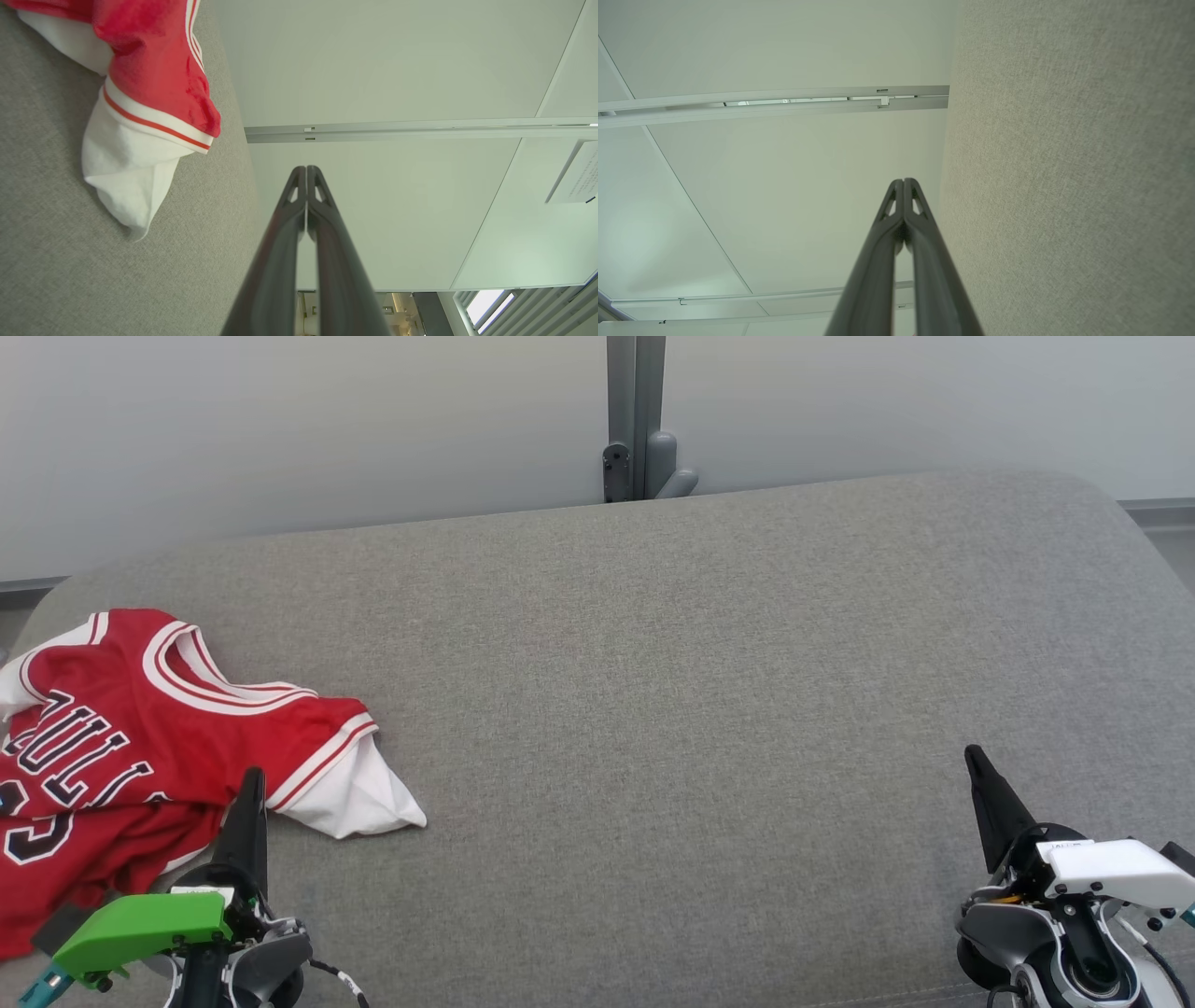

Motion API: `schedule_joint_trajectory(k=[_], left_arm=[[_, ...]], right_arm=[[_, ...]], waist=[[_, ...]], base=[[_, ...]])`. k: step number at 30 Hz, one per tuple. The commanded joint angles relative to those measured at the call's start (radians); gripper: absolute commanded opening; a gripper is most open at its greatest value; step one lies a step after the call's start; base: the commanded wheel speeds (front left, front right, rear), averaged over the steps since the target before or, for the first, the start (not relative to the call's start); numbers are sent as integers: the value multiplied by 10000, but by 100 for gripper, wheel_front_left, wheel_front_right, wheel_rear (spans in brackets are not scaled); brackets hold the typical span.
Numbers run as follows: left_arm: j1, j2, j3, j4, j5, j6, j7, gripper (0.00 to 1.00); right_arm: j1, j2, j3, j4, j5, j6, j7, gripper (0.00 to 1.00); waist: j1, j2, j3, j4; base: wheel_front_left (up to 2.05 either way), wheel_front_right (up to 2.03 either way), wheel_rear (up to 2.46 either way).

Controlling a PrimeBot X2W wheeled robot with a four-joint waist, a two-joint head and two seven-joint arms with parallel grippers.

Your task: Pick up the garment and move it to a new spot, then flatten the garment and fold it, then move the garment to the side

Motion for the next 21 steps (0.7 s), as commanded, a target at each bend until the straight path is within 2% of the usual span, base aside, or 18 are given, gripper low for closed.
schedule_joint_trajectory(k=[1, 21], left_arm=[[-118, 72, 25, -17, -10, -42, 30, 0], [-119, 72, 25, -17, -10, -42, 30, 0]], right_arm=[[-77, -48, -19, -38, 82, 4, 30, 0], [-77, -48, -19, -38, 82, 4, 30, 0]], waist=[[0, 106, 0, 0], [0, 106, 0, 0]], base=[[0, 0, 0], [0, 0, 0]])
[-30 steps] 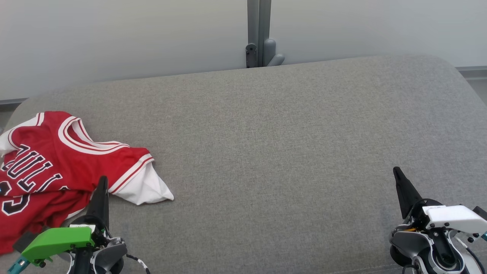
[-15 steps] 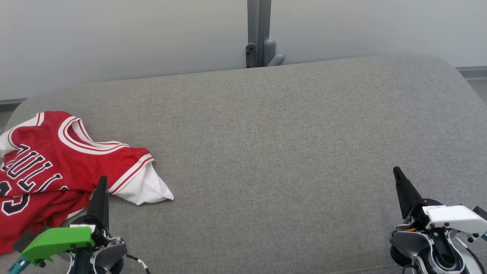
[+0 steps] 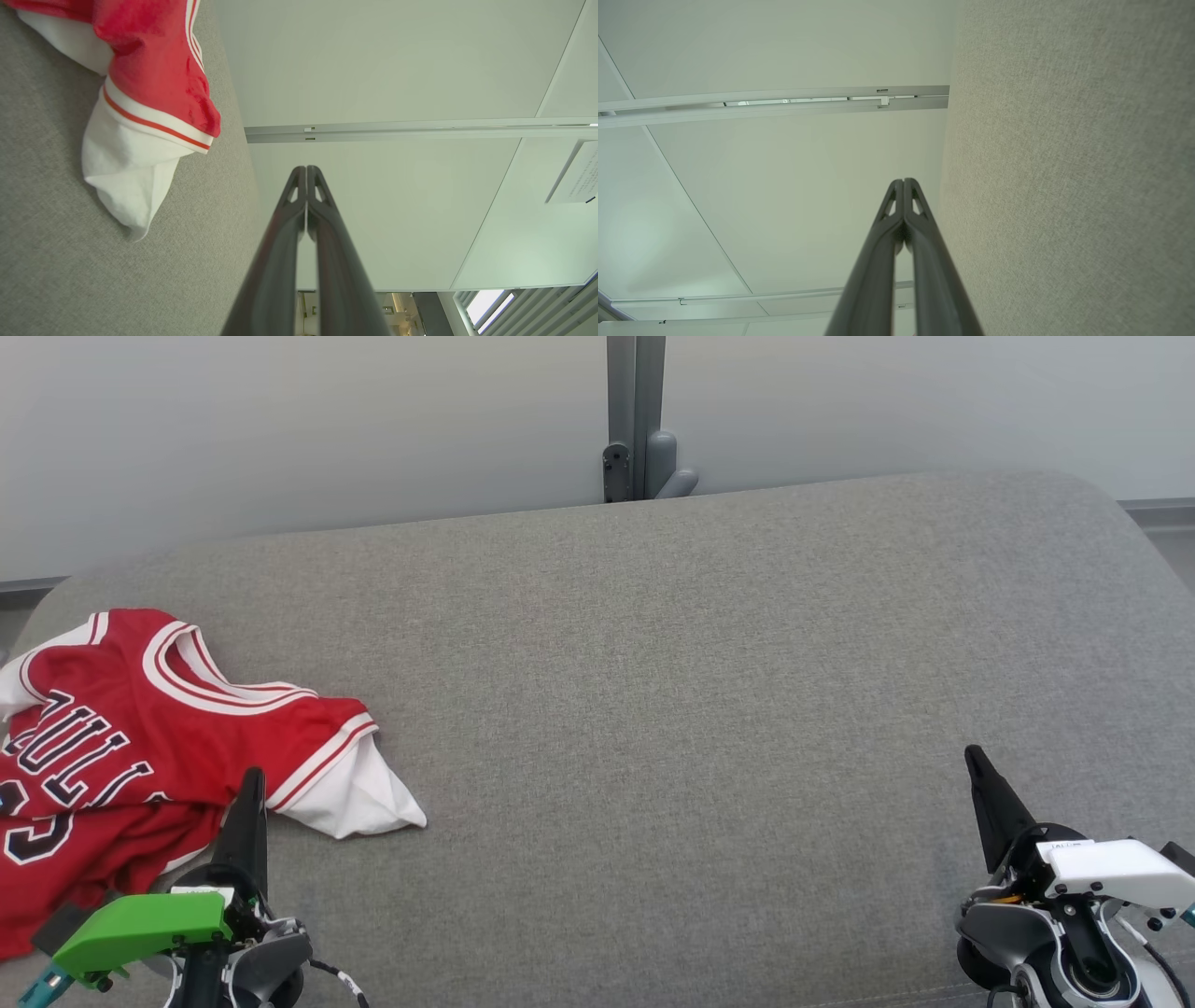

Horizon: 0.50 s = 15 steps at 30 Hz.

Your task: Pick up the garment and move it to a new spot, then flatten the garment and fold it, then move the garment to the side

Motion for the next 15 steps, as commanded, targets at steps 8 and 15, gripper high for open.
schedule_joint_trajectory(k=[8, 15], left_arm=[[-119, 72, 25, -17, -10, -42, 30, 0], [-119, 72, 25, -17, -9, -42, 30, 0]], right_arm=[[-77, -48, -19, -39, 82, 4, 30, 0], [-77, -48, -19, -39, 82, 4, 30, 0]], waist=[[0, 106, 0, 0], [0, 106, 0, 0]], base=[[0, 0, 0], [0, 0, 0]])
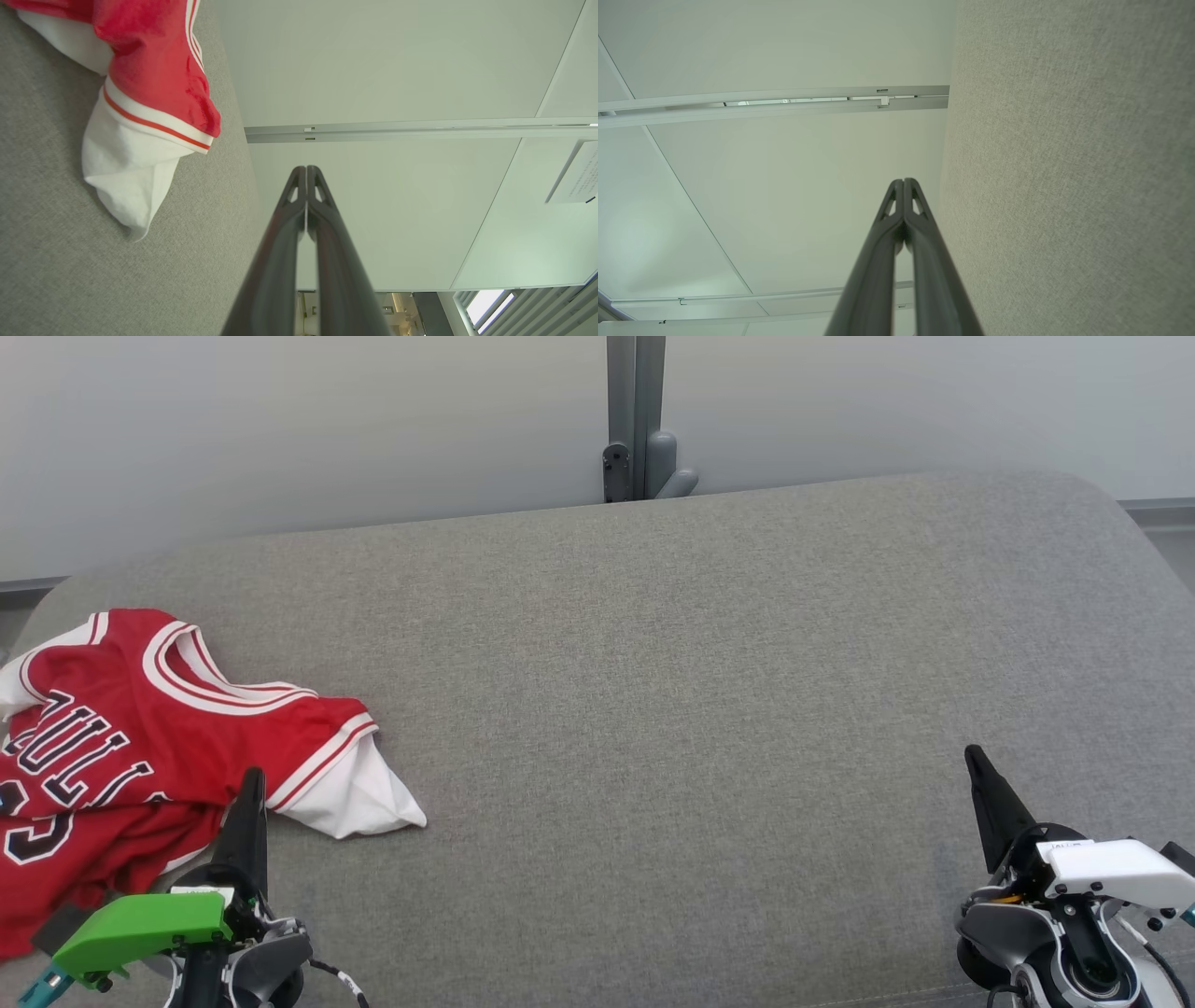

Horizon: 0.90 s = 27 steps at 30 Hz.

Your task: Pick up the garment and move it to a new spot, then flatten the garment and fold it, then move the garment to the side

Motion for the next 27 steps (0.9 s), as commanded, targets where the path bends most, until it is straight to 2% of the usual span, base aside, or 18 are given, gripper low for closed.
schedule_joint_trajectory(k=[1, 7, 8, 12, 21, 27], left_arm=[[-119, 72, 25, -17, -9, -42, 30, 0], [-119, 72, 25, -17, -9, -42, 30, 0], [1, 0, -1, -1, 0, 0, -1, 100], [259, -81, -50, 295, -2, 9, -27, 100], [376, -58, -336, 125, 49, 6, -349, 100], [424, 47, -550, 80, 376, 3, -686, 100]], right_arm=[[-77, -47, -19, -39, 82, 4, 30, 0], [-77, -47, -19, -39, 82, 4, 30, 0], [1, -2, 1, -1, 0, 0, -3, 100], [260, 95, 40, 290, -10, -2, -33, 100], [424, 79, 270, 78, -215, -1, -446, 100], [483, 66, 312, -154, -1045, -1, -731, 100]], waist=[[0, 106, 0, 0], [0, 106, 0, 0], [0, 0, 0, 0], [0, 1, 1, 0], [0, 7, -6, 3], [0, 12, -18, 10]], base=[[0, 0, 0], [0, 0, 0], [0, 0, 0], [0, 0, 0], [0, 0, 0], [0, 0, 0]])
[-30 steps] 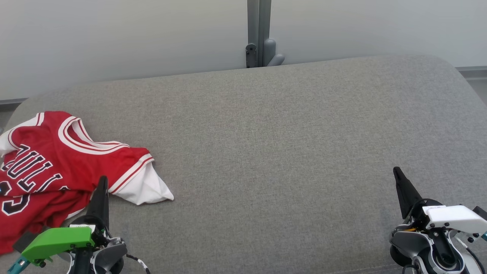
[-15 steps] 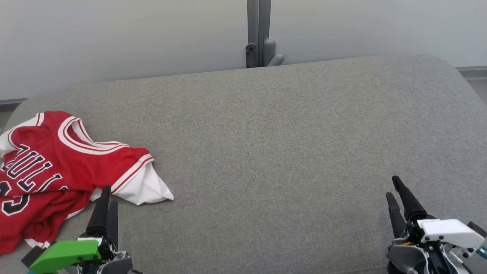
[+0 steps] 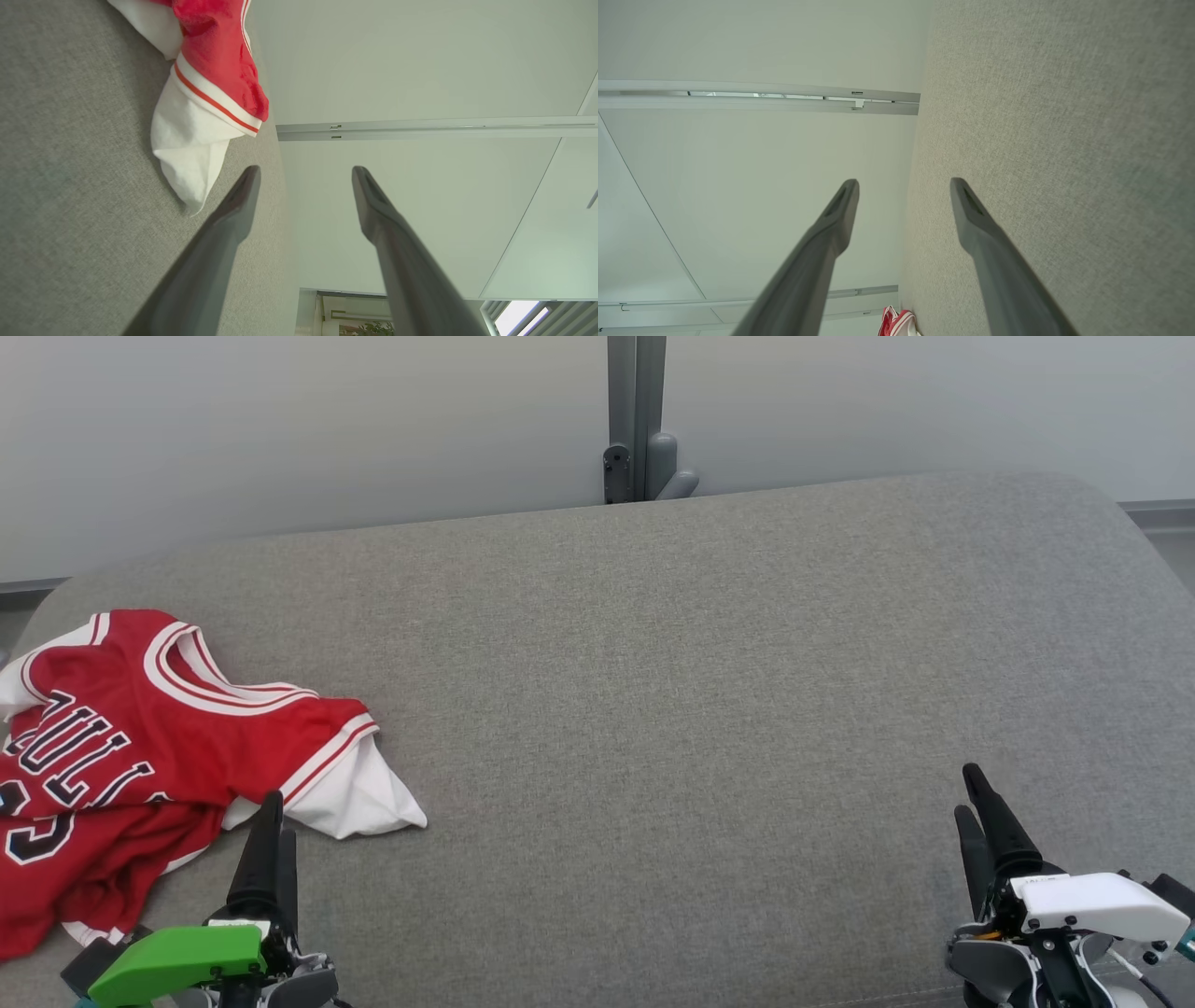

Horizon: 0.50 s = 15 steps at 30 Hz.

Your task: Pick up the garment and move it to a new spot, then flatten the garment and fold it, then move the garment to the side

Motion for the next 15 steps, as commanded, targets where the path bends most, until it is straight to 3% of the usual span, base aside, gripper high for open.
schedule_joint_trajectory(k=[1, 15], left_arm=[[-87, 141, -70, -186, 227, -11, -97, 100], [-202, 395, -332, -26, 2857, 110, -726, 100]], right_arm=[[-65, -65, 18, -270, -323, 3, -104, 100], [-25, -176, 198, -1037, -4199, 4, -693, 100]], waist=[[0, 13, -3, 2], [0, 24, -36, 96]], base=[[0, 0, 0], [0, 0, 0]])
